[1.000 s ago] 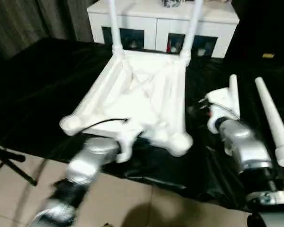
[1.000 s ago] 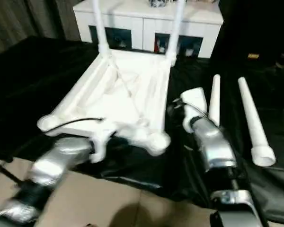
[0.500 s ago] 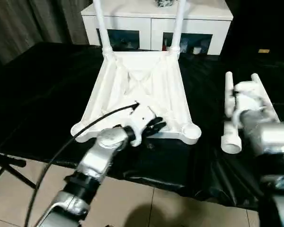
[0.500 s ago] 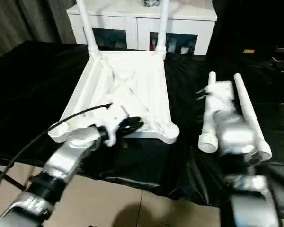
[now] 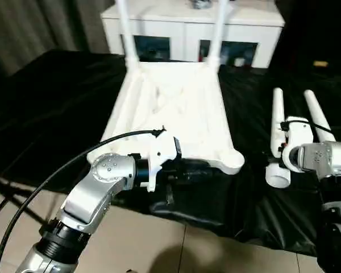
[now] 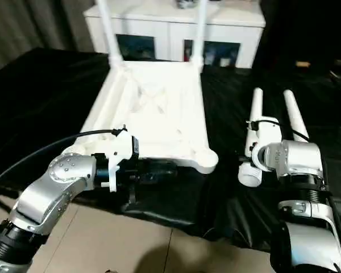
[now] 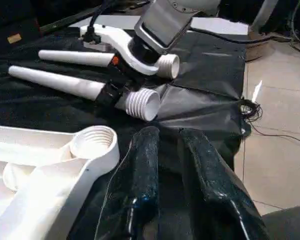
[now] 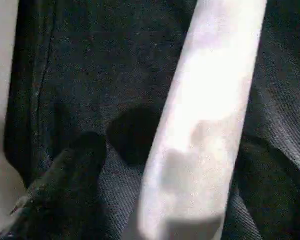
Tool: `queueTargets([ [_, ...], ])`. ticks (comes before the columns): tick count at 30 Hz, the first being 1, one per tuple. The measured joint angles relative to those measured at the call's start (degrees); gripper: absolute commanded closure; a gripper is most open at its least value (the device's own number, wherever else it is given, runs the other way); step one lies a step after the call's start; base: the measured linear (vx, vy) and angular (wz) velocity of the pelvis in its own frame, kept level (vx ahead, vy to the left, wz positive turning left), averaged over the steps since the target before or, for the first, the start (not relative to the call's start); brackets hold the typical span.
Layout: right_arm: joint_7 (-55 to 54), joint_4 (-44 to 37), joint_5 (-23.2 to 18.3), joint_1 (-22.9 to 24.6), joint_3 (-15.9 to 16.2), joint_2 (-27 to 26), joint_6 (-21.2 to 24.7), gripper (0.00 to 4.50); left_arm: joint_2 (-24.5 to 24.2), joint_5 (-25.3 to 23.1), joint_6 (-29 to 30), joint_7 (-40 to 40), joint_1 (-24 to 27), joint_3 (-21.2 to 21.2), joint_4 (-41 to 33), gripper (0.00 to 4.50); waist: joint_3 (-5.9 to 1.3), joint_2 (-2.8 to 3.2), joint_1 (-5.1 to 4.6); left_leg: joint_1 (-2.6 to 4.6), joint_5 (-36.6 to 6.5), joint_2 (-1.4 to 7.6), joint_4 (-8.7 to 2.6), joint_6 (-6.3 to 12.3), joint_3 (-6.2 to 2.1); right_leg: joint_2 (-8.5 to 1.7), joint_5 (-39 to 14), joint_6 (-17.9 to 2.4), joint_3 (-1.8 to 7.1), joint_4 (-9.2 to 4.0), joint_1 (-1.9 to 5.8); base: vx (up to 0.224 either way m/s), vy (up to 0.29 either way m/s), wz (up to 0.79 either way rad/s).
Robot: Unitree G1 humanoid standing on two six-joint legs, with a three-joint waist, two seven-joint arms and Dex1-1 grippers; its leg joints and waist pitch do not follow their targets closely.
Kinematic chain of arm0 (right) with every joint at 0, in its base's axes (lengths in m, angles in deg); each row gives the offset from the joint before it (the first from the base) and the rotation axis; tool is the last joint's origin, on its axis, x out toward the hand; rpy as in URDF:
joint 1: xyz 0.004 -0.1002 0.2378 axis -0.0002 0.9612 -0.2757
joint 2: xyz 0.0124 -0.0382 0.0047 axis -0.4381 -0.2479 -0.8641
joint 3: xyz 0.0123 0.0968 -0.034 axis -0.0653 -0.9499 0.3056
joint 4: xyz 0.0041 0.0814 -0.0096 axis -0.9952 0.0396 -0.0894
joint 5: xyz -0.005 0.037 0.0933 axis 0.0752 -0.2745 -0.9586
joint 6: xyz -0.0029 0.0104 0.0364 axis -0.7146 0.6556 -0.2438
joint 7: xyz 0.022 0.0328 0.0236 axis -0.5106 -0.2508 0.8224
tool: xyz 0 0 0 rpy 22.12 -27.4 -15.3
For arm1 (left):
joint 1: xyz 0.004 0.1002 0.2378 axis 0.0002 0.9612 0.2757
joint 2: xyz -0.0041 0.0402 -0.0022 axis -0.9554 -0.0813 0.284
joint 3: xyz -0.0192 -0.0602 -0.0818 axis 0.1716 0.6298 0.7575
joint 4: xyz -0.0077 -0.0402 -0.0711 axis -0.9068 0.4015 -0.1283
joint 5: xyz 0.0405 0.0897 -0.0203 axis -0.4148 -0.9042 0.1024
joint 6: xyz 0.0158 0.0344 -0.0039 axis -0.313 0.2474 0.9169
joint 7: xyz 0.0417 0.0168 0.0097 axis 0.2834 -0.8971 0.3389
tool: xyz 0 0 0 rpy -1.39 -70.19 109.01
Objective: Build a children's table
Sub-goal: Rotate table base
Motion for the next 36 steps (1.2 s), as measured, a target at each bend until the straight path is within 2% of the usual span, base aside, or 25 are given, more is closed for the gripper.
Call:
queueTargets([
  [3, 0.3, 1.0, -0.1, -0.1, -0.1, 0.4, 0.3, 0.81, -0.8, 0.4, 1.0, 0.1, 0.0, 0.4, -0.8, 3.63, -0.05, -0.24, 0.04, 0.04, 0.0, 0.0, 0.0, -0.01, -0.01, 0.0, 0.0, 0.1, 0.0, 0.05, 0.03, 0.0, 0.0, 0.0],
  [6, 0.9, 2.0, -0.5, -0.1, -0.4, 1.0, 0.4, 1.18, -1.6, 0.6, 2.0, 0.9, 0.0, 1.0, -1.8, 3.63, -0.04, -0.53, -0.03, 0.04, 0.0, 0.0, 0.0, -0.04, -0.04, 0.01, 0.0, 0.1, -0.01, 0.09, 0.03, 0.0, 0.0, 0.0],
  [8, 1.1, 2.7, -0.7, -0.1, -0.6, 1.4, 0.3, 1.22, -1.9, 0.1, 2.4, 1.9, 0.0, 1.7, -2.0, 3.63, -0.05, -0.6, -0.09, 0.04, 0.0, 0.0, 0.0, -0.04, -0.04, 0.01, 0.0, 0.1, -0.01, 0.08, 0.03, 0.0, 0.0, 0.0],
  [9, 1.2, 3.3, -0.9, -0.2, -0.7, 1.8, 0.1, 1.52, -1.9, -0.4, 2.4, 2.4, -0.1, 2.0, -2.0, 3.63, -0.07, -0.74, -0.12, 0.03, 0.0, 0.0, 0.0, -0.05, -0.04, 0.01, 0.0, 0.1, -0.01, 0.08, 0.03, 0.0, 0.0, 0.0],
  [13, 1.6, 5.2, -1.2, -0.4, -1.3, 2.5, -0.7, 1.71, -2.2, -1.6, 2.6, 4.5, -0.3, 2.5, -1.7, 3.63, -0.18, -1.2, -0.16, 0.01, 0.0, 0.0, 0.0, -0.06, -0.04, 0.01, 0.0, 0.1, 0.0, 0.07, 0.03, 0.0, 0.0, 0.0],
  [15, 1.6, 6.7, -1.3, -0.5, -2.0, 2.9, -1.2, 2.02, -1.9, -1.6, 3.7, 6.1, -0.6, 3.5, -1.2, 3.28, -0.25, -1.41, -0.21, 0.0, 0.0, 0.0, 0.02, -0.06, -0.03, 0.01, 0.0, 0.0, 0.0, 0.05, 0.03, 0.0, 0.0, 0.0],
  [17, 1.5, 8.0, -1.3, -0.9, -2.2, 3.4, -1.8, 2.07, -1.3, -1.5, 4.8, 7.9, -0.8, 4.5, -0.5, 3.28, -0.25, -1.57, -0.21, 0.0, 0.0, 0.0, 0.05, -0.07, -0.02, 0.0, 0.0, 0.0, 0.02, 0.05, 0.03, 0.0, 0.0, 0.0],
  [18, 1.4, 8.8, -1.3, -1.2, -2.2, 3.5, -2.2, 2.24, -0.6, -1.5, 5.4, 9.4, -1.1, 5.3, 0.2, 3.08, -0.21, -1.68, -0.19, -0.02, 0.0, 0.0, 0.06, -0.06, -0.02, 0.0, 0.0, 0.0, 0.01, 0.05, 0.03, 0.0, 0.0, 0.0],
  [19, 1.4, 9.1, -1.4, -1.3, -2.2, 3.5, -2.4, 2.24, -0.3, -1.5, 5.7, 10.2, -1.3, 5.6, 0.3, 3.08, -0.2, -1.76, -0.21, -0.02, 0.0, 0.0, 0.06, -0.06, -0.02, 0.0, 0.0, 0.0, 0.01, 0.05, 0.03, 0.0, 0.0, 0.0],
  [20, 1.4, 9.6, -1.5, -1.5, -2.3, 3.6, -2.5, 2.4, 0.3, -1.5, 6.0, 10.8, -1.3, 6.2, 0.3, 2.85, -0.2, -1.78, -0.25, -0.02, 0.0, 0.0, 0.08, -0.06, -0.02, 0.0, 0.0, 0.0, 0.02, 0.05, 0.03, 0.0, 0.0, 0.0],
  [23, 1.2, 10.5, -1.8, -2.0, -2.7, 3.9, -2.7, 2.47, 1.2, -1.2, 6.2, 11.8, -1.6, 7.3, 0.4, 2.8, -0.2, -1.76, -0.36, -0.04, 0.0, 0.0, 0.08, -0.06, -0.02, 0.0, 0.1, -0.1, 0.01, 0.04, 0.03, 0.0, 0.0, 0.0],
  [25, 1.1, 10.5, -1.9, -1.9, -3.0, 3.9, -2.7, 2.57, 1.9, -0.6, 6.4, 12.6, -1.6, 8.1, 0.6, 2.44, -0.21, -1.73, -0.5, -0.05, 0.0, 0.0, 0.08, -0.06, -0.03, 0.01, 0.1, -0.1, 0.0, 0.04, 0.02, 0.0, 0.0, 0.0],
  [29, 1.9, 5.8, -3.6, 0.8, -4.5, 3.7, -3.8, 2.6, 5.1, 1.5, 8.4, 16.2, -1.8, 11.0, 0.8, 2.25, -0.17, -1.57, -0.54, -0.1, 0.0, 0.0, 0.09, -0.06, -0.03, 0.01, 0.1, -0.1, 0.0, 0.01, 0.01, 0.0, 0.0, 0.0],
  [30, 2.4, 3.6, -4.5, 2.0, -5.6, 3.3, -5.1, 2.61, 6.5, 2.5, 9.1, 17.7, -2.7, 11.8, 1.4, 2.0, -0.15, -1.36, -0.56, -0.1, 0.0, 0.0, 0.1, -0.06, -0.05, 0.01, 0.1, -0.1, -0.02, 0.01, 0.01, 0.0, 0.0, 0.0],
  [31, 3.2, 0.7, -5.9, 3.0, -7.2, 2.2, -7.1, 2.61, 8.0, 3.2, 9.7, 19.5, -3.6, 13.7, 2.2, 2.0, -0.03, -1.14, -0.69, -0.12, 0.0, 0.0, 0.15, -0.05, -0.03, 0.01, 0.1, -0.1, 0.0, 0.01, 0.0, 0.0, 0.0, 0.0],
  [33, 7.7, -8.1, -10.8, 5.2, -9.8, -0.4, -10.4, 2.61, 12.3, 5.6, 12.2, 24.1, -7.1, 17.5, 4.5, 1.88, 0.16, -0.56, -0.97, -0.15, 0.0, -0.01, 0.14, -0.04, -0.01, 0.0, 0.1, -0.1, 0.01, 0.02, -0.04, 0.0, 0.0, 0.0],
  [34, 10.0, -11.2, -13.0, 5.2, -9.9, -1.5, -11.1, 2.61, 13.6, 6.3, 13.0, 25.6, -8.3, 18.6, 5.2, 1.88, 0.1, -0.4, -1.21, -0.14, 0.0, -0.01, 0.12, -0.04, -0.01, 0.02, 0.1, -0.1, 0.03, 0.04, -0.06, 0.0, 0.0, 0.0],
  [36, 15.4, -18.2, -18.1, 5.4, -9.9, -2.1, -10.7, 2.62, 15.6, 8.9, 14.7, 27.0, -10.6, 19.4, 6.6, 1.54, 0.06, -0.35, -1.13, -0.19, 0.0, 0.03, 0.04, -0.04, -0.14, 0.09, 0.1, -0.1, -0.04, 0.05, -0.05, 0.0, 0.0, 0.0],
])
